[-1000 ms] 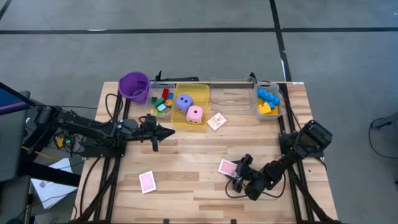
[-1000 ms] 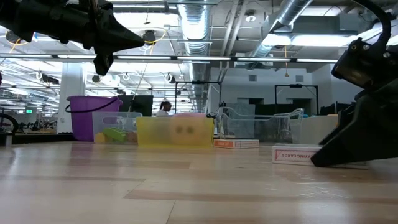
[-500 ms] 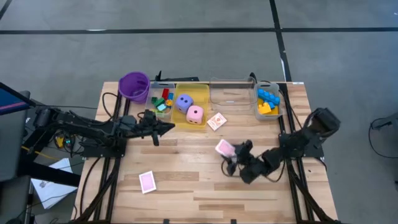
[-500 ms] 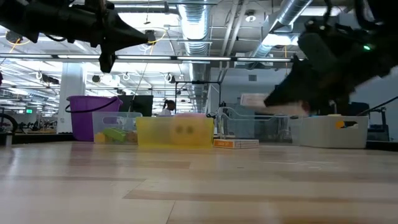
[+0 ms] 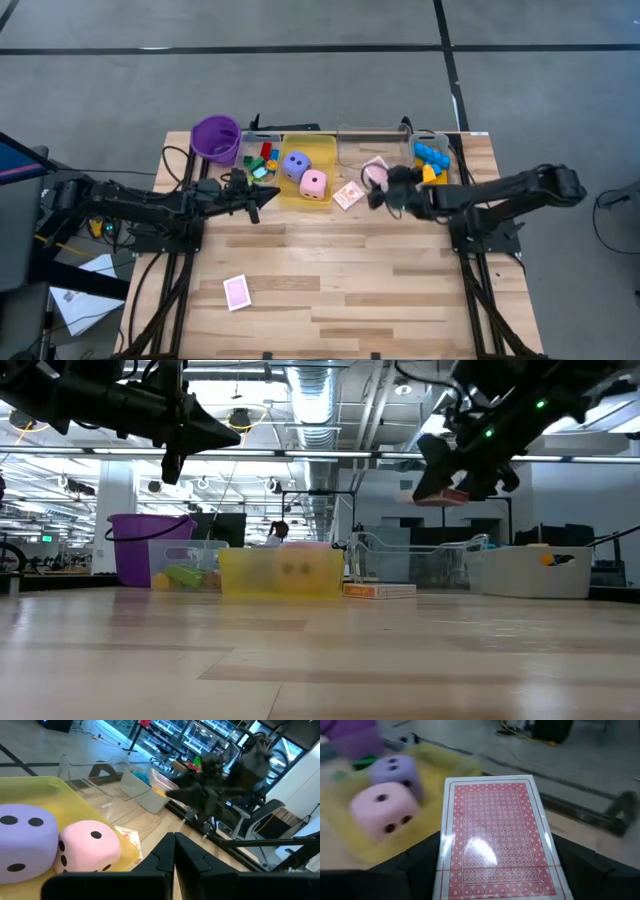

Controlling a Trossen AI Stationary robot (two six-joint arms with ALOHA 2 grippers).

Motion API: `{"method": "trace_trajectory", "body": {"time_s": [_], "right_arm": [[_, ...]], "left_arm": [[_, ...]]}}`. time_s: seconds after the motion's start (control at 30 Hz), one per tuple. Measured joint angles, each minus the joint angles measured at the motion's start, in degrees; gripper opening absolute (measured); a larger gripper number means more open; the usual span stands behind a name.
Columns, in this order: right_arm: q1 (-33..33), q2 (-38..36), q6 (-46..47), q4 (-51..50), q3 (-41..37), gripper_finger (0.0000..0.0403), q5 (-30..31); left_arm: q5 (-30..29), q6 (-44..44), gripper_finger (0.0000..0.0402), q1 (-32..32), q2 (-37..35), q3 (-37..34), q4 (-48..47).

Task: Pick & Place Toys
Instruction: Put the red playing card into the transparent bin, then put the pink playing card into the transparent bin

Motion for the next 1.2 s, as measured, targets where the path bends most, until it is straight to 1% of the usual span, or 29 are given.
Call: {"method": "trace_trajectory", "body": {"time_s": [0.1, 0.27, 0.37, 0.5, 0.57, 0.63, 0.8, 0.87, 1.03, 1.1, 1.2], "right_arm": [[-6.35, -0.07, -1.94, -0.88, 0.04, 0.0303, -2.77], [-15.24, 1.56, -3.77, 0.05, 0.07, 0.0309, -5.32], [-18.66, 2.72, -3.71, 0.30, 0.07, 0.0321, -5.79], [-20.34, 4.22, -5.48, 0.24, 0.07, 0.0361, -5.95], [-19.96, 4.22, -6.80, 0.47, 0.07, 0.0382, -6.81], [-18.96, 4.21, -7.13, 1.82, 0.07, 0.0393, -7.07], [-15.14, 3.59, -8.47, 5.60, 0.15, 0.0384, -7.32], [-12.56, 3.58, -8.98, 7.46, 0.15, 0.0384, -9.55], [-5.09, 3.59, -10.23, 10.35, 0.15, 0.0385, -17.68], [-1.76, 3.61, -9.30, 9.59, 0.15, 0.0385, -18.75], [2.83, 4.54, -5.33, 9.38, 0.15, 0.0385, -18.73]], "left_arm": [[0.01, 0.00, 0.0000, 0.00, 0.00, 0.01, 0.07], [0.02, 0.00, 0.0000, 0.00, 0.00, 0.00, 0.09], [0.02, 0.00, 0.0000, 0.00, 0.00, 0.02, 0.09], [0.02, 0.00, 0.0000, -0.04, 0.00, 0.00, 0.09], [0.02, 0.00, 0.0000, -0.04, 0.00, 0.02, 0.07], [0.02, 0.00, 0.0000, -0.04, 0.00, 0.02, 0.09], [0.02, 0.00, 0.0000, -0.04, 0.00, 0.00, 0.09], [0.02, -0.02, 0.0000, -0.06, 0.00, 0.00, 0.09], [0.02, -0.02, 0.0000, -0.06, 0.00, 0.02, 0.09], [0.12, -0.02, 0.0000, -0.06, 0.00, 0.00, 0.09], [2.77, -0.04, 0.0000, -0.09, 0.00, 0.01, 0.11]]}}
